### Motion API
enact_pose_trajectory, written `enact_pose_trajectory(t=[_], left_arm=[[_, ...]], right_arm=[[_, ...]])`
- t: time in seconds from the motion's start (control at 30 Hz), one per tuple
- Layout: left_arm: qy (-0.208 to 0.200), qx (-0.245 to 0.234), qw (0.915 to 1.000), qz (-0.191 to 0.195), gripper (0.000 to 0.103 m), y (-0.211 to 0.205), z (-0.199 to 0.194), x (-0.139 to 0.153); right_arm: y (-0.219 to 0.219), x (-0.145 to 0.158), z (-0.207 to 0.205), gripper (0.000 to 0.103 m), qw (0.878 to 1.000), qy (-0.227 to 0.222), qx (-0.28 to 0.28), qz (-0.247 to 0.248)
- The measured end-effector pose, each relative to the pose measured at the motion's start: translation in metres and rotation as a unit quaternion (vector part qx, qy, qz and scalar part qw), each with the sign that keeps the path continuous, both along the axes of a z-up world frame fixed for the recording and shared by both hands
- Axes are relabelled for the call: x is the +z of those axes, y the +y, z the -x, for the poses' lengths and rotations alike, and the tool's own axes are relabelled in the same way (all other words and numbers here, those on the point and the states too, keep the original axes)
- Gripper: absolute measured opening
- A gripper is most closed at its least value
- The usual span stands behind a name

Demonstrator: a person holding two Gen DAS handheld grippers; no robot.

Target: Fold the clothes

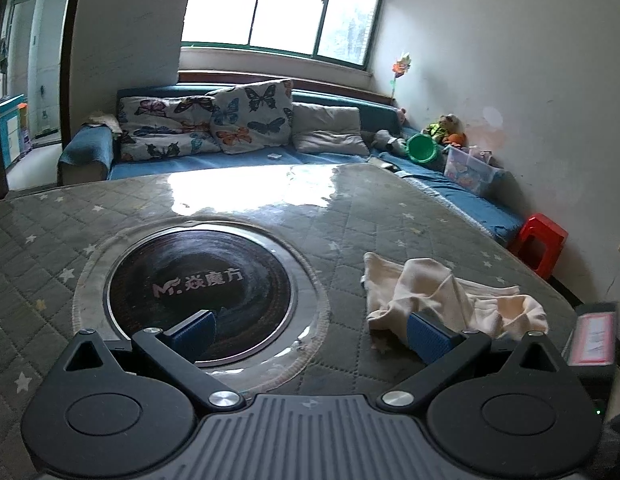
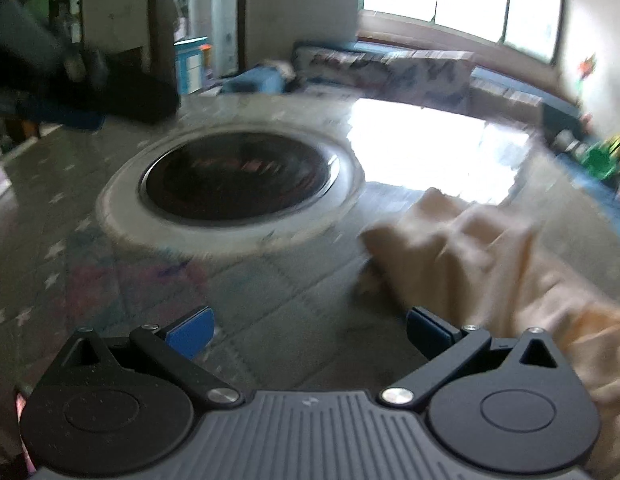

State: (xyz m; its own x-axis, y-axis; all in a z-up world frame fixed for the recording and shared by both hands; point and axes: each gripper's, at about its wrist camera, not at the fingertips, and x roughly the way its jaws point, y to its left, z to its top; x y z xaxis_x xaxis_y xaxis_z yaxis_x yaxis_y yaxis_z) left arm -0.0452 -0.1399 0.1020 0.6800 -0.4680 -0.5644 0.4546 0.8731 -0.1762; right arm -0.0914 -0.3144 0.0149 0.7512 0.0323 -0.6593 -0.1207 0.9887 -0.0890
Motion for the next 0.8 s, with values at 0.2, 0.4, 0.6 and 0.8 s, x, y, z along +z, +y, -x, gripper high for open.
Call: enact_pose_trajectory(t=[0.2, 0.4, 0.6, 0.8], left_arm=[[0.001, 0.018, 0.9998, 0.001, 0.103, 0.006, -0.002, 0.002], [-0.002, 0.032, 0.9995, -0.002, 0.103, 0.009, -0.002, 0.004], [-0.003, 0.032, 0.9995, -0.005, 0.103, 0.006, 0.001, 0.005], [-0.005, 0.03, 0.9995, -0.008, 0.103, 0.003, 0.004, 0.006]], right_arm=[[0.004, 0.026, -0.007, 0.103, 0.994, -0.041, -0.067, 0.07], [0.003, 0.044, -0.017, 0.103, 0.986, -0.065, -0.115, 0.1], [0.004, 0.056, -0.02, 0.103, 0.981, -0.079, -0.141, 0.112], [0.003, 0.069, -0.018, 0.103, 0.974, -0.094, -0.163, 0.124]])
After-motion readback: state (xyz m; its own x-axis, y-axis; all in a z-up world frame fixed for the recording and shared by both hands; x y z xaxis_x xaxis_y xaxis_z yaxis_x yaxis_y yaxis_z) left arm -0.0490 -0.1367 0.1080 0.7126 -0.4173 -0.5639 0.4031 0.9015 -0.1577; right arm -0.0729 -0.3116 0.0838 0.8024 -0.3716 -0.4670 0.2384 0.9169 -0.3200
